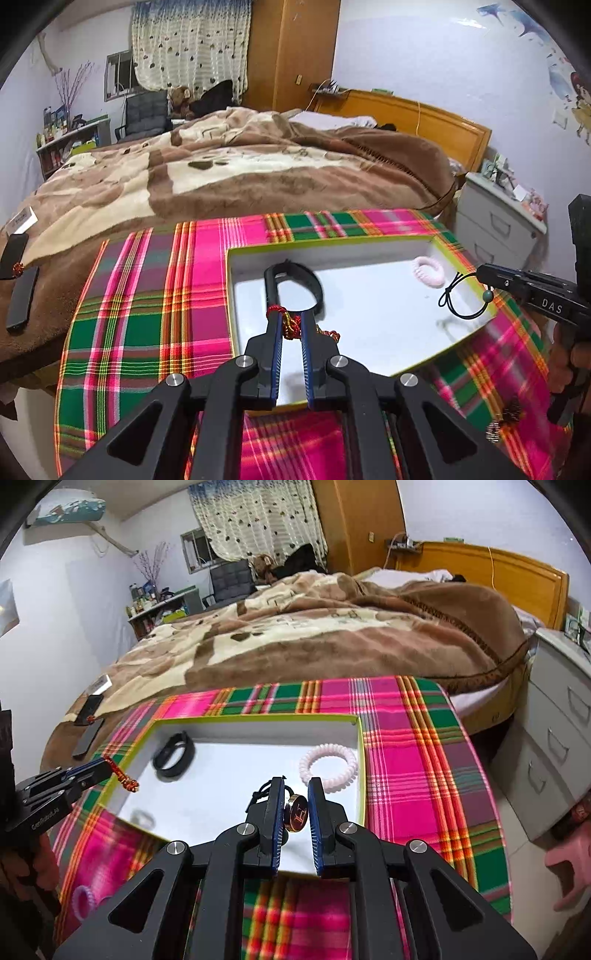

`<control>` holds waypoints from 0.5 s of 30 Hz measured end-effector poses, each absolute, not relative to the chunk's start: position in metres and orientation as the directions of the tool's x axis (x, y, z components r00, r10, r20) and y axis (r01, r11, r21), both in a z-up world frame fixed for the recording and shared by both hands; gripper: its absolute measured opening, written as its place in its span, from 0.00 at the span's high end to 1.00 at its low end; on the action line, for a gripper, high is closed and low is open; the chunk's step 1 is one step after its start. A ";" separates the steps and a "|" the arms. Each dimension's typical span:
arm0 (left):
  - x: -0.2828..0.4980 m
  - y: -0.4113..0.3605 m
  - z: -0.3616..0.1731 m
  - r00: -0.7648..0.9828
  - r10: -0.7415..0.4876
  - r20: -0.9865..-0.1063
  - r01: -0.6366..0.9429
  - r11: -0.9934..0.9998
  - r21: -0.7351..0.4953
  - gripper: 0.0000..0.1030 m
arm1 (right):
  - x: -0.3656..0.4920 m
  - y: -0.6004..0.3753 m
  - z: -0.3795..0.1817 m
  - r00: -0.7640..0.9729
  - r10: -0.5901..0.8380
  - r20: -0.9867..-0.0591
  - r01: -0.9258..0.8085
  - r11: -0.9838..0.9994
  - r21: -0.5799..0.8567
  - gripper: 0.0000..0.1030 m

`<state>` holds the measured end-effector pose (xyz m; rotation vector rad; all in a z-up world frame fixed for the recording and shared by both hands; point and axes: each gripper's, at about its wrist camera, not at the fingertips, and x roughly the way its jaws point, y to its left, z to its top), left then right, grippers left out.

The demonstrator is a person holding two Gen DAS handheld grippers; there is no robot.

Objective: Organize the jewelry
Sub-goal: 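Lower the red tassel charm and black cord necklace into the box and release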

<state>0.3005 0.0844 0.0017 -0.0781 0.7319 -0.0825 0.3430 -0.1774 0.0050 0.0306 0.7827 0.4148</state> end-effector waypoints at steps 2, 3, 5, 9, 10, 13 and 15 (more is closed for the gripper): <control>0.305 0.086 -0.004 0.733 -0.098 -0.673 0.044 0.994 -0.096 0.91 | 0.349 -0.177 -0.003 0.623 0.363 -0.693 -0.345 0.922 0.173 0.87; 0.306 0.086 -0.006 0.731 -0.096 -0.676 0.043 0.995 -0.095 0.91 | 0.351 -0.177 -0.006 0.618 0.358 -0.700 -0.343 0.924 0.169 0.87; 0.309 0.087 -0.011 0.726 -0.090 -0.682 0.040 0.995 -0.088 0.91 | 0.356 -0.176 -0.012 0.611 0.346 -0.712 -0.339 0.927 0.160 0.87; 0.316 0.089 -0.018 0.712 -0.082 -0.698 0.030 0.996 -0.086 0.91 | 0.364 -0.175 -0.020 0.601 0.327 -0.729 -0.332 0.932 0.145 0.87; 0.318 0.089 -0.018 0.709 -0.080 -0.700 0.028 0.996 -0.085 0.91 | 0.365 -0.174 -0.021 0.598 0.321 -0.734 -0.330 0.934 0.140 0.87; 0.323 0.089 -0.019 0.703 -0.073 -0.707 0.025 0.997 -0.079 0.90 | 0.368 -0.172 -0.025 0.592 0.308 -0.745 -0.329 0.936 0.126 0.87; 0.327 0.088 -0.021 0.690 -0.060 -0.721 0.018 0.998 -0.066 0.90 | 0.369 -0.171 -0.028 0.591 0.293 -0.752 -0.330 0.938 0.107 0.87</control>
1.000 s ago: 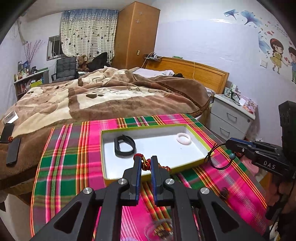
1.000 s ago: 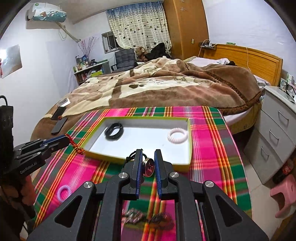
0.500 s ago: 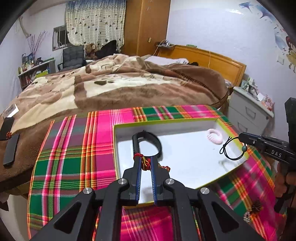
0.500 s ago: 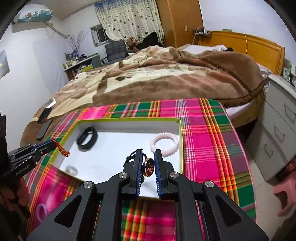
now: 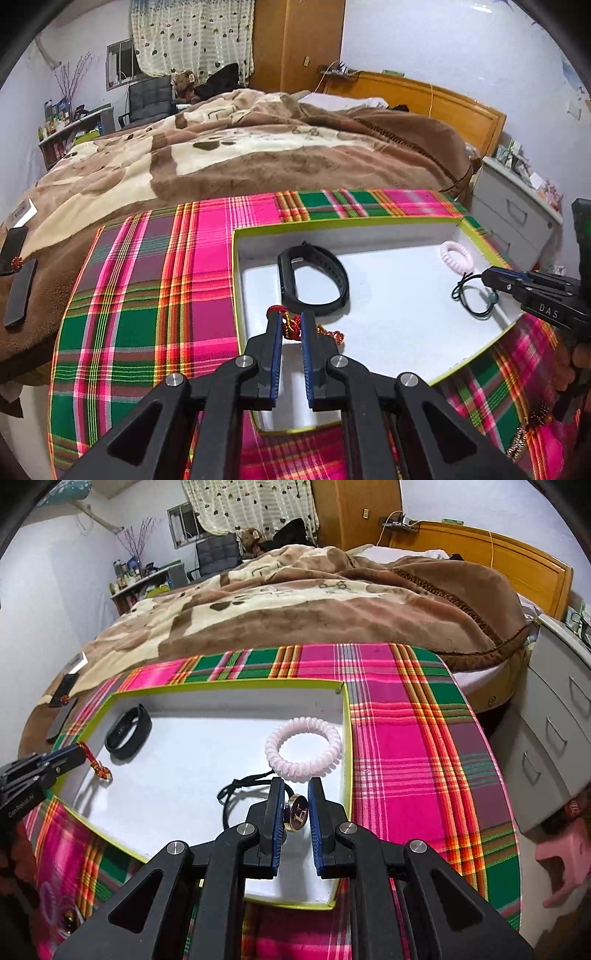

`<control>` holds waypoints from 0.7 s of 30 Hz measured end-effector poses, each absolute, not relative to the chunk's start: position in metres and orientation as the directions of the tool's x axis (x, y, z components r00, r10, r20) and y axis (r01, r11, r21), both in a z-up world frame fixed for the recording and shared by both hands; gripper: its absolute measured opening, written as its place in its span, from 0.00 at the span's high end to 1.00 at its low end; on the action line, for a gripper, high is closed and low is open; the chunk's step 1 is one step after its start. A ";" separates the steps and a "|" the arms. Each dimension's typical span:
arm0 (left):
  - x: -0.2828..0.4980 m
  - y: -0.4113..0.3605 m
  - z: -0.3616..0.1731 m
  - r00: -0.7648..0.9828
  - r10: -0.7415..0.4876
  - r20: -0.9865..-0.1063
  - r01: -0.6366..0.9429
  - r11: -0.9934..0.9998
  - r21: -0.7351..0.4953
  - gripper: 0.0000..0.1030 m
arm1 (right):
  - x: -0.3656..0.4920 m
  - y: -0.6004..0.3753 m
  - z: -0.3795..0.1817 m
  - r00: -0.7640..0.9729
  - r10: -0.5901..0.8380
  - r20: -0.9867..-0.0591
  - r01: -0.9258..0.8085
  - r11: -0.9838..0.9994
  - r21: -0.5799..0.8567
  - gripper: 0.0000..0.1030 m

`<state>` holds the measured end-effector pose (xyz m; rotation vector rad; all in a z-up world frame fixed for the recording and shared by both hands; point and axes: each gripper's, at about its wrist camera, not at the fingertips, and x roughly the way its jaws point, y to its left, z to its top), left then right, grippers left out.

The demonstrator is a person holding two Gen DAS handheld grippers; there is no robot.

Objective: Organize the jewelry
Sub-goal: 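Lower the red tassel charm and black cord necklace into the box and release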

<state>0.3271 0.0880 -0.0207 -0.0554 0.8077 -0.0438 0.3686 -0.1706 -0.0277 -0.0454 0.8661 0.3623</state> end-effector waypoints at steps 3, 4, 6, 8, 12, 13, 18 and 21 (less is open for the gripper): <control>0.332 0.087 -0.024 0.671 -0.051 -0.739 0.013 0.998 -0.058 0.90 | 0.370 -0.168 -0.028 0.588 0.282 -0.758 -0.333 0.939 0.091 0.87; 0.333 0.087 -0.025 0.669 -0.050 -0.742 0.011 0.998 -0.057 0.90 | 0.371 -0.167 -0.028 0.584 0.283 -0.761 -0.335 0.938 0.092 0.87; 0.334 0.087 -0.025 0.664 -0.045 -0.747 0.010 0.999 -0.052 0.90 | 0.371 -0.165 -0.029 0.581 0.278 -0.765 -0.338 0.937 0.083 0.87; 0.335 0.087 -0.027 0.656 -0.046 -0.754 0.011 0.999 -0.051 0.89 | 0.371 -0.163 -0.029 0.577 0.277 -0.769 -0.345 0.935 0.079 0.87; 0.336 0.087 -0.026 0.652 -0.051 -0.756 0.019 0.999 -0.051 0.89 | 0.369 -0.163 -0.029 0.574 0.281 -0.769 -0.352 0.933 0.079 0.83; 0.335 0.086 -0.026 0.652 -0.051 -0.757 0.019 0.998 -0.051 0.89 | 0.369 -0.163 -0.029 0.575 0.282 -0.768 -0.352 0.933 0.079 0.81; 0.330 0.084 -0.020 0.670 -0.051 -0.741 0.028 0.999 -0.044 0.88 | 0.364 -0.167 -0.025 0.579 0.294 -0.761 -0.351 0.932 0.093 0.75; 0.325 0.083 -0.015 0.679 -0.049 -0.733 0.032 0.999 -0.037 0.85 | 0.358 -0.171 -0.019 0.587 0.301 -0.752 -0.347 0.932 0.103 0.75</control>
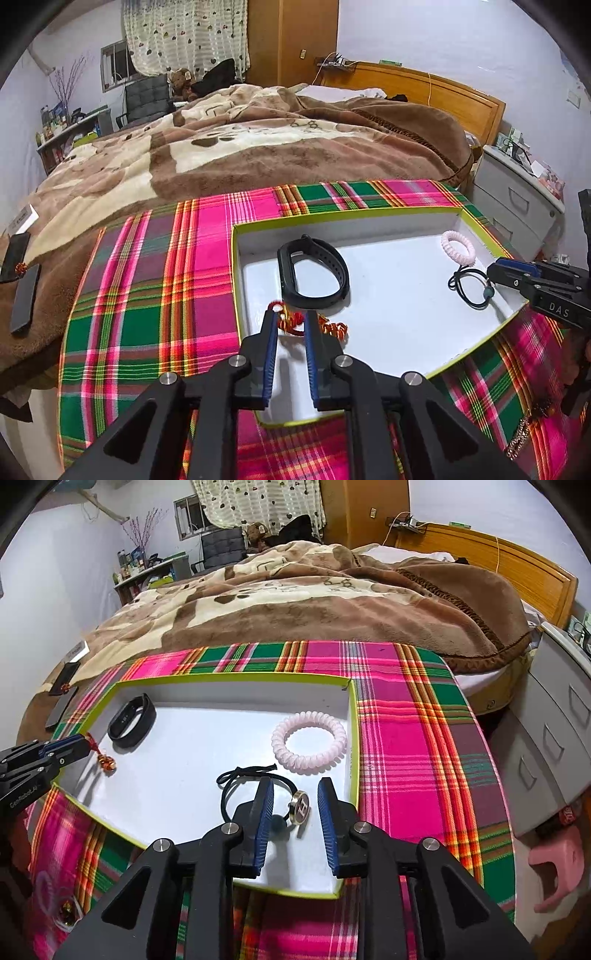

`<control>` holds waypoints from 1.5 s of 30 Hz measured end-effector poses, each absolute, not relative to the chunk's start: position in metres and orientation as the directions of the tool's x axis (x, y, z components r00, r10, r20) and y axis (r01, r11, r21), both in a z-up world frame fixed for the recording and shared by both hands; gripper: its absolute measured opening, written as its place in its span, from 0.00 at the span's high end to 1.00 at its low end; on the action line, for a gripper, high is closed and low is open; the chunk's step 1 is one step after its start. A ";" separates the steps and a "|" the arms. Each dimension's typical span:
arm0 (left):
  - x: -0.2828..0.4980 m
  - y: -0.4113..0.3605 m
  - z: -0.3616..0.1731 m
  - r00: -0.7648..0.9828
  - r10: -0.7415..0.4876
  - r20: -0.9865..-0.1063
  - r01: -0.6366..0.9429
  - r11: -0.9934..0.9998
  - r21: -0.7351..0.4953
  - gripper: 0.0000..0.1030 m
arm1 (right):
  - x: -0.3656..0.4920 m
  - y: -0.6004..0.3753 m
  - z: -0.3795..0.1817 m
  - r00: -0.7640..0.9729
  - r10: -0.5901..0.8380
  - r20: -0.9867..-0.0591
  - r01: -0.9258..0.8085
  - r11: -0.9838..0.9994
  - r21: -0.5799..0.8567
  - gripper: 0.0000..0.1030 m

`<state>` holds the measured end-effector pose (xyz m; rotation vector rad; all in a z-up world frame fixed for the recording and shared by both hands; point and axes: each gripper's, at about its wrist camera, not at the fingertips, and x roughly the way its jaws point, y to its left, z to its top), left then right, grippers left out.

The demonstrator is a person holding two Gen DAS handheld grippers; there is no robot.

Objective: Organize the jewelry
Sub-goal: 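Lower the red tassel charm and black cord necklace into the box and release, then move both tools back over the remaining jewelry on the cloth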

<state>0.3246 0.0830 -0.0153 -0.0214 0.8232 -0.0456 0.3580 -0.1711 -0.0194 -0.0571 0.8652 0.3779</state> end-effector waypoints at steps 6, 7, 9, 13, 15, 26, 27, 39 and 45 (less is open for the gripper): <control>0.304 0.086 0.002 0.709 -0.049 -0.704 0.028 0.999 -0.042 0.83 | 0.337 -0.181 -0.001 0.616 0.324 -0.718 -0.350 0.929 0.119 0.75; 0.298 0.086 0.006 0.714 -0.051 -0.698 0.028 0.999 -0.044 0.83 | 0.332 -0.183 0.003 0.622 0.330 -0.710 -0.351 0.928 0.124 0.74; 0.286 0.087 0.013 0.727 -0.048 -0.686 0.024 0.999 -0.044 0.83 | 0.322 -0.186 0.009 0.630 0.339 -0.699 -0.352 0.927 0.132 0.74; 0.252 0.088 0.027 0.758 -0.058 -0.650 0.016 0.997 -0.070 0.83 | 0.290 -0.194 0.024 0.654 0.362 -0.664 -0.364 0.920 0.143 0.74; 0.232 0.087 0.032 0.775 -0.066 -0.629 0.018 0.996 -0.083 0.83 | 0.275 -0.195 0.029 0.663 0.372 -0.650 -0.373 0.917 0.143 0.74; 0.127 0.061 0.044 0.825 -0.091 -0.558 0.044 0.994 -0.098 0.83 | 0.172 -0.202 0.034 0.689 0.405 -0.601 -0.414 0.901 0.133 0.74; 0.122 0.059 0.044 0.826 -0.091 -0.557 0.044 0.994 -0.097 0.83 | 0.166 -0.203 0.033 0.689 0.407 -0.599 -0.414 0.900 0.134 0.74; 0.061 0.042 0.032 0.827 -0.090 -0.555 0.045 0.994 -0.095 0.83 | 0.099 -0.209 0.022 0.693 0.417 -0.588 -0.410 0.899 0.155 0.74; 0.051 0.040 0.025 0.817 -0.097 -0.569 0.049 0.994 -0.098 0.83 | 0.085 -0.207 0.016 0.684 0.416 -0.599 -0.415 0.898 0.149 0.74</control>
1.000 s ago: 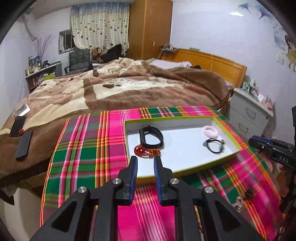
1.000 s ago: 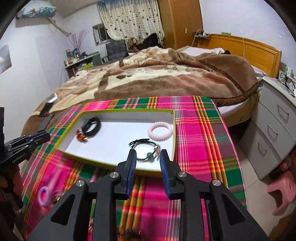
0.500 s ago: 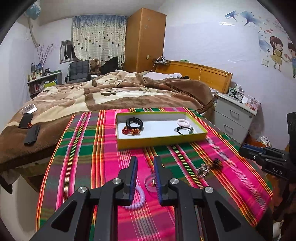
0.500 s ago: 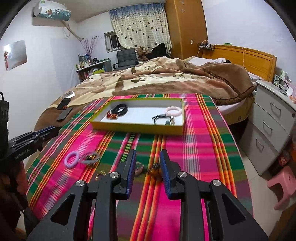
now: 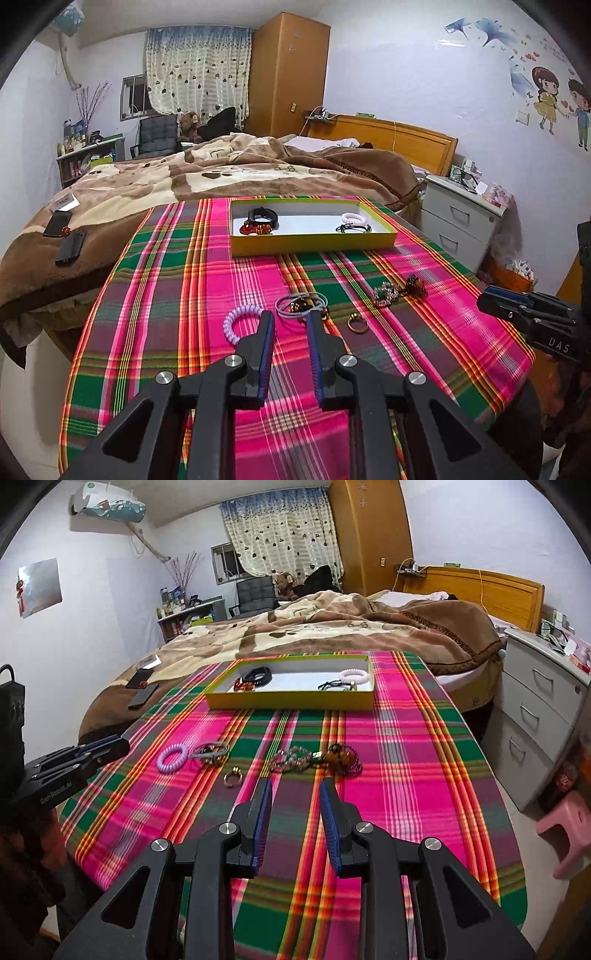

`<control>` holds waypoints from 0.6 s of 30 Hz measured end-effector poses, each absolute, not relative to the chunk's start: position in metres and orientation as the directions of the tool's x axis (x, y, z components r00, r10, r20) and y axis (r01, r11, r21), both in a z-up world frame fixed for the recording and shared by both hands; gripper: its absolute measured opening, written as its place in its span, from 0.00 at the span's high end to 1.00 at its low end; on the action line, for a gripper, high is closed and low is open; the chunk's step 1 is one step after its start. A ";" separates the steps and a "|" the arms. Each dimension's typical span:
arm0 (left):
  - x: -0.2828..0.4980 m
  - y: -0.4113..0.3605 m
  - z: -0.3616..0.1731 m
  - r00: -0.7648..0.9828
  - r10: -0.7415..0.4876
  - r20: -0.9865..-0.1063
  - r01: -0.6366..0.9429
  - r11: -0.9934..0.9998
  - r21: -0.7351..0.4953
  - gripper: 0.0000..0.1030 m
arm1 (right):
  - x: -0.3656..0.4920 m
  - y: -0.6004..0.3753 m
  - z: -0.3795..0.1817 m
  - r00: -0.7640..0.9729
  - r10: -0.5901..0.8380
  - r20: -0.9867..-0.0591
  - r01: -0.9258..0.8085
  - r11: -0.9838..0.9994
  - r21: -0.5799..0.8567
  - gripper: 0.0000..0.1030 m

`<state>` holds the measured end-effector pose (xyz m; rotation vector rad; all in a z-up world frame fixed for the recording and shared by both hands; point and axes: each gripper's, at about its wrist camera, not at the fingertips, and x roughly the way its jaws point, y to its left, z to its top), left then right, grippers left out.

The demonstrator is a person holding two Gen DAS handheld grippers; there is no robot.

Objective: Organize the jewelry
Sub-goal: 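Move both tools back over the remaining jewelry on the cloth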

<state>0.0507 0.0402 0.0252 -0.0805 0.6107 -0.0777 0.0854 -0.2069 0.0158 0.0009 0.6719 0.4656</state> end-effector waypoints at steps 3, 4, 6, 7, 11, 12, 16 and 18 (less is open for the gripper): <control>0.050 0.040 0.022 0.811 -0.106 -0.575 0.057 0.993 -0.103 0.83 | 0.083 -0.206 0.012 0.675 0.419 -0.607 -0.419 0.895 0.151 0.74; 0.050 0.040 0.021 0.809 -0.109 -0.577 0.060 0.993 -0.104 0.83 | 0.083 -0.205 0.011 0.673 0.419 -0.609 -0.420 0.895 0.152 0.74; 0.052 0.040 0.018 0.804 -0.114 -0.583 0.064 0.992 -0.107 0.83 | 0.084 -0.204 0.011 0.670 0.421 -0.611 -0.420 0.894 0.155 0.74; 0.053 0.040 0.017 0.801 -0.118 -0.587 0.066 0.992 -0.110 0.83 | 0.085 -0.204 0.010 0.667 0.422 -0.614 -0.420 0.893 0.158 0.74; 0.058 0.041 0.011 0.790 -0.131 -0.598 0.074 0.990 -0.119 0.83 | 0.088 -0.199 0.007 0.658 0.426 -0.621 -0.429 0.890 0.156 0.73; 0.060 0.040 0.010 0.787 -0.132 -0.602 0.075 0.990 -0.119 0.83 | 0.088 -0.198 0.006 0.655 0.426 -0.624 -0.430 0.889 0.155 0.73; 0.071 0.041 0.006 0.776 -0.136 -0.616 0.078 0.990 -0.120 0.83 | 0.094 -0.194 0.002 0.645 0.432 -0.631 -0.433 0.886 0.165 0.73; 0.077 0.041 0.005 0.774 -0.134 -0.619 0.077 0.990 -0.117 0.83 | 0.097 -0.191 0.001 0.640 0.433 -0.635 -0.438 0.884 0.162 0.73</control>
